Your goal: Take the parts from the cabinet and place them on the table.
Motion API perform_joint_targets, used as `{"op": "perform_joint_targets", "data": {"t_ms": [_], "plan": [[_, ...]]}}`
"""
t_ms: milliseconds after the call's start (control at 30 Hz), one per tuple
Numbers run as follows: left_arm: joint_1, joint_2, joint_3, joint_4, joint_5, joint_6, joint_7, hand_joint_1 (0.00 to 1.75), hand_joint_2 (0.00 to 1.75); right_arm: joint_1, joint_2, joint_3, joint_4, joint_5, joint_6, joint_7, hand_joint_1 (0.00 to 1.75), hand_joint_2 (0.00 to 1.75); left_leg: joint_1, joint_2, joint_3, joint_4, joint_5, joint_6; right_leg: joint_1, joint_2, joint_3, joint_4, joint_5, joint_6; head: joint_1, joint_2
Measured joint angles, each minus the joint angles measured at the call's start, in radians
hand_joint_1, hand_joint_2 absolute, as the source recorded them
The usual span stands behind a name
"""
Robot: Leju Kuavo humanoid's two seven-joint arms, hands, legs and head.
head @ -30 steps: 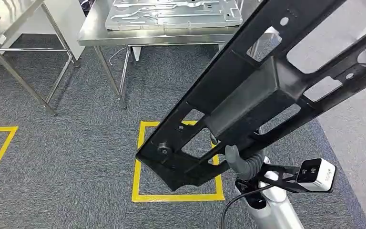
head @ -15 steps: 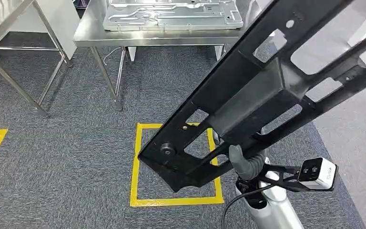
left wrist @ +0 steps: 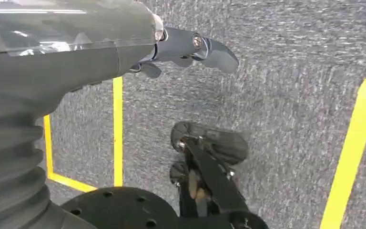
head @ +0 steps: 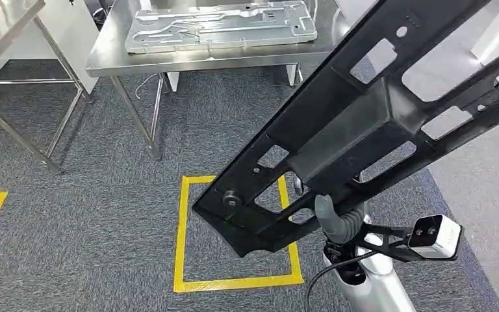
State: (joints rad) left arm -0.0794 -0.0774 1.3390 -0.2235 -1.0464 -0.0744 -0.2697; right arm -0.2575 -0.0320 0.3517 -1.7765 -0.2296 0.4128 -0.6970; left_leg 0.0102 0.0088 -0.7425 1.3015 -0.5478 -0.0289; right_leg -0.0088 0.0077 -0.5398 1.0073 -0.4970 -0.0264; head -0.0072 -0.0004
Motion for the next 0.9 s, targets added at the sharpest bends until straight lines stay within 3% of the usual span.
{"op": "perform_joint_targets", "data": {"t_ms": [67,100,133,200,267,300,333,433,467,500,533,567,633,667,700,733,800,833,867,900], "plan": [[0.000,0.001,-0.001,0.000,0.000,0.000,0.000,0.00,1.75,-0.001,0.000,0.000,0.000,0.000,0.000,0.000,1.75,1.75,-0.001,-0.001,0.065,-0.160,0.106,0.012,0.001,0.002,0.027,0.000,-0.018,0.004,0.000,0.000],[0.001,0.002,-0.001,0.000,0.000,0.000,-0.002,0.00,1.75,-0.001,0.000,0.000,0.000,0.000,0.000,0.000,1.75,1.75,-0.005,-0.002,0.103,-0.259,0.155,0.024,0.002,0.002,0.041,-0.001,-0.029,0.006,0.000,0.000],[0.001,0.005,-0.001,0.000,0.000,0.000,-0.003,0.00,1.75,-0.002,0.000,0.000,0.000,0.000,0.000,0.000,1.75,1.75,-0.013,-0.002,0.119,-0.266,0.126,0.033,0.006,0.001,0.045,-0.004,-0.036,0.013,0.000,0.000],[0.000,0.005,-0.002,0.000,0.001,0.000,-0.005,0.00,1.75,-0.001,0.001,0.000,-0.001,0.000,-0.001,0.003,1.75,1.75,-0.017,-0.002,0.129,-0.288,0.119,0.041,0.002,0.004,0.053,-0.016,-0.039,0.025,0.000,0.000],[0.002,0.005,-0.002,0.000,0.001,0.000,-0.006,0.00,1.75,-0.002,0.002,0.000,-0.001,0.000,-0.001,0.004,1.75,1.75,-0.010,-0.005,0.148,-0.305,0.113,0.052,0.004,0.003,0.057,0.002,-0.021,0.043,0.000,0.000],[0.004,0.005,-0.003,0.000,0.001,0.000,-0.006,0.00,1.75,-0.001,0.002,0.000,-0.005,0.000,-0.001,0.006,1.75,1.75,-0.006,-0.005,0.167,-0.320,0.112,0.055,0.000,0.000,0.044,0.036,-0.020,0.046,0.000,0.000],[0.003,0.005,-0.004,0.000,0.001,0.000,-0.006,0.00,1.75,-0.004,0.002,0.000,-0.006,0.001,-0.001,0.007,1.75,1.75,-0.006,-0.004,0.181,-0.326,0.107,0.063,0.002,-0.001,0.010,0.092,-0.022,0.047,0.000,0.000],[0.002,0.005,-0.005,0.000,0.001,0.000,-0.006,0.00,1.75,0.001,0.002,0.000,-0.005,0.004,-0.001,0.009,1.75,1.75,-0.006,-0.006,0.205,-0.328,0.084,0.066,-0.001,-0.001,-0.134,0.275,-0.107,0.056,0.000,0.000],[0.004,0.005,-0.005,0.000,0.001,0.000,-0.006,0.00,1.75,0.003,0.002,0.000,-0.005,0.004,-0.001,0.010,1.75,1.75,-0.006,-0.007,0.216,-0.328,0.074,0.065,-0.003,-0.001,-0.168,0.298,-0.129,0.060,0.000,0.000],[0.005,0.005,-0.005,0.000,0.001,0.000,-0.006,0.00,1.75,0.003,0.002,0.000,-0.005,0.004,-0.001,0.010,1.75,1.75,-0.005,-0.008,0.231,-0.328,0.063,0.063,-0.005,-0.002,-0.181,0.280,-0.125,0.062,0.000,0.000],[0.006,0.005,-0.005,0.000,0.001,0.000,-0.006,0.00,1.75,0.003,0.002,0.000,-0.005,0.004,-0.001,0.010,1.75,1.75,-0.005,-0.008,0.248,-0.328,0.050,0.060,-0.008,-0.003,-0.174,0.227,-0.094,0.064,0.000,0.000],[0.006,0.005,-0.005,0.000,0.001,0.000,-0.006,0.00,1.75,0.004,0.002,0.001,-0.005,0.005,-0.001,0.010,1.75,1.75,-0.003,-0.009,0.267,-0.328,0.036,0.056,-0.010,-0.005,-0.155,0.149,-0.037,0.063,0.000,0.000],[0.005,0.004,-0.005,0.000,0.001,-0.001,-0.006,0.00,1.75,0.005,0.002,0.000,-0.003,0.007,-0.001,0.010,1.75,1.75,-0.007,-0.009,0.294,-0.324,0.009,0.047,-0.012,-0.016,-0.131,0.011,0.123,0.058,0.000,0.000],[0.005,0.004,-0.005,0.000,0.001,-0.001,-0.006,0.00,1.75,0.006,0.002,0.002,-0.001,0.008,-0.001,0.010,1.75,1.75,-0.008,-0.011,0.301,-0.325,-0.004,0.040,-0.005,-0.019,-0.127,0.017,0.094,0.048,0.001,0.000],[0.002,0.004,-0.006,0.000,0.002,-0.001,-0.006,0.00,1.75,0.008,0.002,0.002,-0.001,0.011,-0.001,0.011,1.75,1.75,-0.007,-0.007,0.307,-0.334,-0.016,0.031,-0.003,-0.014,-0.119,0.019,0.094,0.039,0.000,0.000],[0.001,0.004,-0.006,0.000,0.002,-0.001,-0.007,0.00,1.75,0.007,0.002,0.002,-0.003,0.012,-0.002,0.011,1.75,1.75,-0.007,-0.004,0.323,-0.321,-0.009,0.024,-0.004,-0.007,-0.113,0.011,0.092,0.033,0.000,0.000],[-0.004,0.005,-0.006,0.000,0.002,0.000,-0.008,0.00,1.75,0.004,0.004,0.002,-0.005,0.012,-0.002,0.010,1.75,1.75,-0.004,-0.004,0.303,-0.269,0.010,0.019,-0.007,-0.004,-0.085,0.007,0.079,0.018,0.000,0.000],[-0.006,0.005,-0.006,0.000,0.002,0.000,-0.009,0.00,1.75,0.002,0.004,0.001,-0.005,0.012,-0.001,0.010,1.75,1.75,-0.003,-0.005,0.270,-0.204,0.024,0.015,-0.007,-0.007,-0.071,0.006,0.069,0.011,0.000,0.000],[-0.007,0.003,-0.007,0.000,0.002,-0.001,-0.009,0.00,1.75,0.001,0.005,0.001,-0.005,0.012,-0.001,0.010,1.75,1.75,-0.001,-0.005,0.215,-0.123,0.012,0.009,-0.007,-0.007,-0.061,0.005,0.059,0.007,0.000,0.000],[-0.006,0.003,-0.007,0.000,0.002,-0.001,-0.009,0.00,1.75,0.002,0.005,0.001,-0.005,0.012,-0.001,0.010,1.75,1.75,0.000,-0.005,0.162,-0.058,-0.022,0.004,-0.005,-0.006,-0.053,0.005,0.049,0.004,0.000,0.000]]}}
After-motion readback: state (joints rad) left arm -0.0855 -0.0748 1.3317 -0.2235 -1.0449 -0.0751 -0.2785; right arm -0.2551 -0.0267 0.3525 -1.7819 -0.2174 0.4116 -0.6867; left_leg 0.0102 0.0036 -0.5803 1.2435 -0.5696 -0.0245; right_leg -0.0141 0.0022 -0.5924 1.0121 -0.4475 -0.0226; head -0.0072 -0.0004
